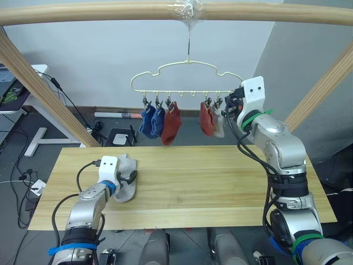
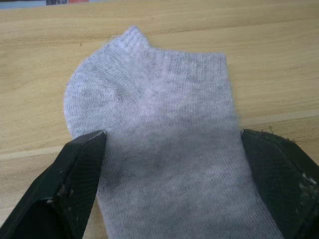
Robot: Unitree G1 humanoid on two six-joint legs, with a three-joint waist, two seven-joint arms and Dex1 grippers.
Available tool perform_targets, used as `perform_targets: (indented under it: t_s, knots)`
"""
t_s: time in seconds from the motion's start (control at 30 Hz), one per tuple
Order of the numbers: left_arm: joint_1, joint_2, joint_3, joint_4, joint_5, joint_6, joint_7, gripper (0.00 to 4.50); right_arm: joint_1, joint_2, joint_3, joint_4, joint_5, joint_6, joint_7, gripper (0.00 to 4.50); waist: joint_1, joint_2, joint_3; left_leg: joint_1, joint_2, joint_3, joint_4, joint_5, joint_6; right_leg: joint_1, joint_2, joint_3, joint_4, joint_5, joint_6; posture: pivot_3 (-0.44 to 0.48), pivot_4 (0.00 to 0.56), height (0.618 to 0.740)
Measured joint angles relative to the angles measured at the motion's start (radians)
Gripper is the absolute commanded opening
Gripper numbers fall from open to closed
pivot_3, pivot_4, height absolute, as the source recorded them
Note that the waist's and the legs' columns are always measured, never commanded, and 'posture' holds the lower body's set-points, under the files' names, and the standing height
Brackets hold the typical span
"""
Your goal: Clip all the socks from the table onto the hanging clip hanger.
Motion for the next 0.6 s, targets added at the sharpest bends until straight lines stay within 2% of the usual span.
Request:
perform_targets:
  t_s: [0.03, 0.17, 0.47, 0.5, 0.6]
  knots:
    - [0.001, 0.003, -0.001, 0.001, 0.001, 0.003, -0.006, 3.96, 0.002, -0.001, 0.0, -0.005, 0.0, 0.006, 0.0, 0.0, 0.0, 0.0, 0.0, 0.001, 0.0, 0.0, 0.0, 0.0, 0.0, 0.002, 0.0, 0.0, 0.0, 0.0, 0.001, 0.078, 0.246, 0.74]
    - [0.019, 0.031, -0.032, -0.003, 0.03, -0.011, -0.053, 2.81, 0.013, -0.007, 0.0, -0.027, 0.0, 0.019, 0.0, 0.0, 0.0, 0.001, -0.001, 0.003, 0.0, 0.0, 0.0, 0.0, 0.0, 0.004, 0.0, 0.0, -0.001, -0.003, 0.004, 0.057, 0.241, 0.74]
    - [0.021, 0.017, -0.06, -0.005, 0.054, -0.049, -0.088, 0.24, 0.018, -0.025, -0.001, -0.037, 0.0, 0.026, 0.005, 0.0, 0.001, 0.002, -0.001, 0.004, 0.0, 0.0, 0.0, 0.0, 0.0, 0.006, 0.0, 0.0, -0.001, -0.003, 0.005, 0.052, 0.233, 0.74]
    - [0.022, 0.015, -0.063, -0.005, 0.056, -0.057, -0.09, 0.02, 0.018, -0.026, -0.001, -0.038, 0.001, 0.026, 0.006, 0.0, 0.001, 0.002, -0.001, 0.004, 0.0, 0.0, 0.0, 0.0, 0.0, 0.006, 0.0, 0.0, -0.001, -0.003, 0.005, 0.052, 0.233, 0.74]
    - [0.037, 0.024, -0.105, -0.034, 0.083, -0.092, -0.127, 0.02, 0.018, -0.028, -0.013, -0.043, 0.014, 0.043, 0.007, 0.0, 0.001, 0.002, -0.001, 0.004, 0.0, 0.0, 0.0, 0.0, 0.0, 0.006, 0.0, 0.0, -0.002, -0.003, 0.004, 0.048, 0.225, 0.74]
